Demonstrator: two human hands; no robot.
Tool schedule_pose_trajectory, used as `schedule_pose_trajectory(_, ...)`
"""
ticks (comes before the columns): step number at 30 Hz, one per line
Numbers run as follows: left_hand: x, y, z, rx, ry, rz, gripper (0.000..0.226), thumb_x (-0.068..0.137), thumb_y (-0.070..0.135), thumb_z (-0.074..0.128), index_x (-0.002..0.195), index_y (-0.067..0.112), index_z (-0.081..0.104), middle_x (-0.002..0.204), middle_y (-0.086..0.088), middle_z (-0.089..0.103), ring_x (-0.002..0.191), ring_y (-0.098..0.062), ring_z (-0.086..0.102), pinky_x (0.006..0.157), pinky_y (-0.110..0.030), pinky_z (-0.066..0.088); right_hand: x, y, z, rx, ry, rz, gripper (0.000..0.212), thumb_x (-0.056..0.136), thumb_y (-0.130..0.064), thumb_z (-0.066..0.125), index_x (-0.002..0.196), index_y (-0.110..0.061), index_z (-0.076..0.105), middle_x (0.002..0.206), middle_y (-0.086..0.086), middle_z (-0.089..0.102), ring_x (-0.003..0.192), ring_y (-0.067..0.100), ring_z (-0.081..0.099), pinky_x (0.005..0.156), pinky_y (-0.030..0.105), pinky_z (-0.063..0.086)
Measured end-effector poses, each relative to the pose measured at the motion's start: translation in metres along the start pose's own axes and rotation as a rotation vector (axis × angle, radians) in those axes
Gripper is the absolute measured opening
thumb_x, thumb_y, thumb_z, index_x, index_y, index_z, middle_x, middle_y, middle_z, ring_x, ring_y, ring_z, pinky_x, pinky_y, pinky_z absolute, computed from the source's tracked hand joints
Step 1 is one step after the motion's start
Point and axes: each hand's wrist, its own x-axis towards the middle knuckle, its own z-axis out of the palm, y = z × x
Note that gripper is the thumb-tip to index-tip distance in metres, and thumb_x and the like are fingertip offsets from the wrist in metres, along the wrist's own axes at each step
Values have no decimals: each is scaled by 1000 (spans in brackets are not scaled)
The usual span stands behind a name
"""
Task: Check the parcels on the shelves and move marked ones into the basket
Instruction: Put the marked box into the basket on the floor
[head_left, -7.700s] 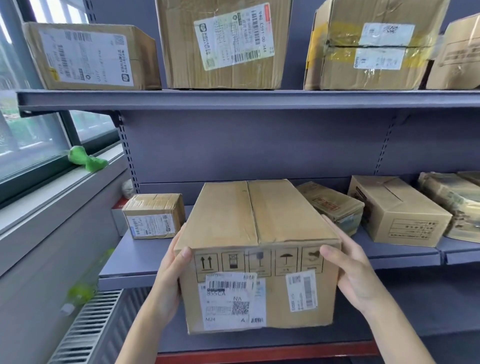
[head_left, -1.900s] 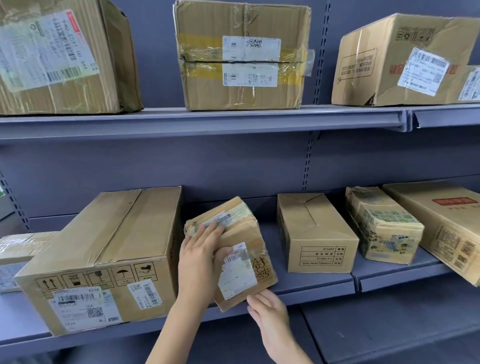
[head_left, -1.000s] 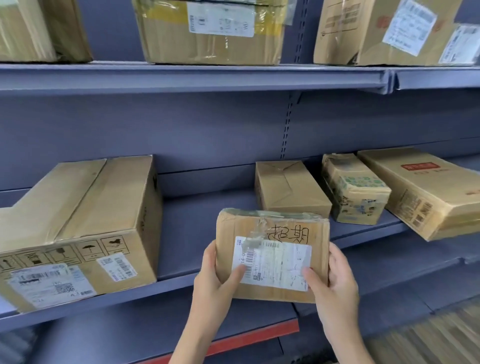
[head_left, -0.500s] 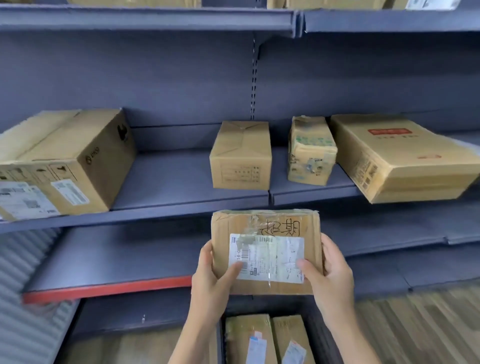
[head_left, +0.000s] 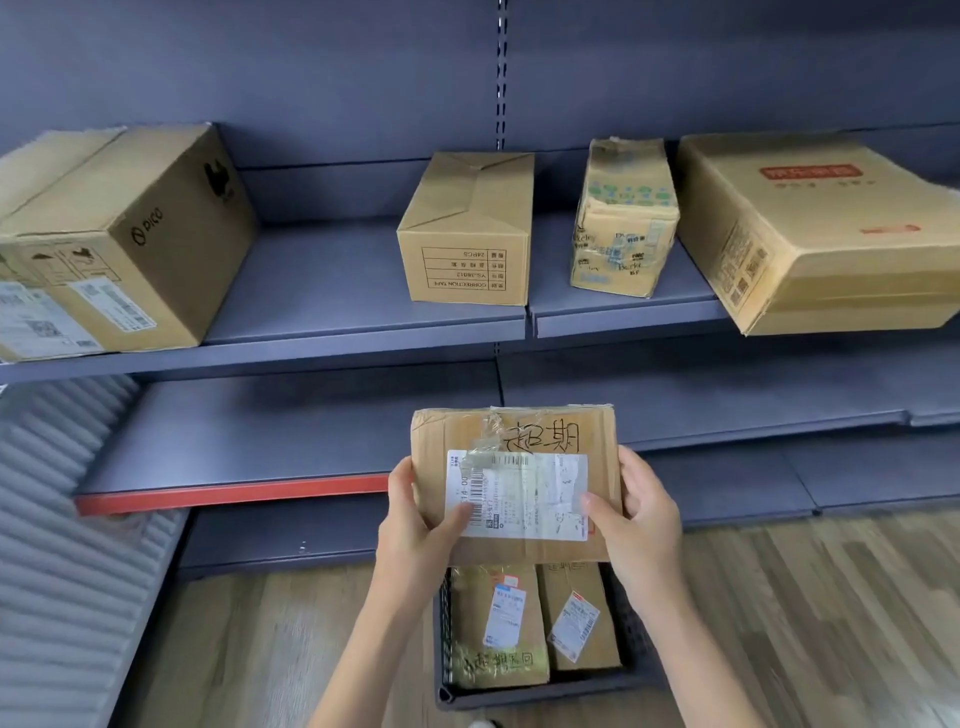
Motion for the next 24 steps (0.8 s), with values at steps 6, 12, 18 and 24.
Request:
schedule_pose_trajectory(6,26,-11,22,-9,-93,-25,60,84,18,64,130,30,28,114,-2,61,94,-22,64,80,-47,56,16,8,-9,-51,29,36,51,84,9,50,99,-39,59,104,-15,68,99,4,64,88,32,52)
schedule_pose_trajectory(12,38,-8,58,79,-172,-5,59,85,16,63,132,25,27,107,2,59,84,-9,60,66,-24,54,25,26,-40,32,121,124,34,85,8,52,103,-19,59,95,-15,66,81,-10,64,64,12,50)
schedule_pose_trajectory(18,44,-1,98,99,-155,9,58,83,12,65,130,26,34,102,8,60,87,-13,62,74,-33,56,64,54,-83,-53,163,220,7,81,-8,66,82,-7,58,84,8,65,83,25,62,71,36,50)
schedule_pose_trajectory(24,47,1,133,70,-102,9,44,80,11,68,113,32,49,101,9,63,85,-14,64,72,-36,57,86,83,-118,10,117,352,12,80,-8,67,76,-5,56,84,16,66,75,25,62,68,41,54)
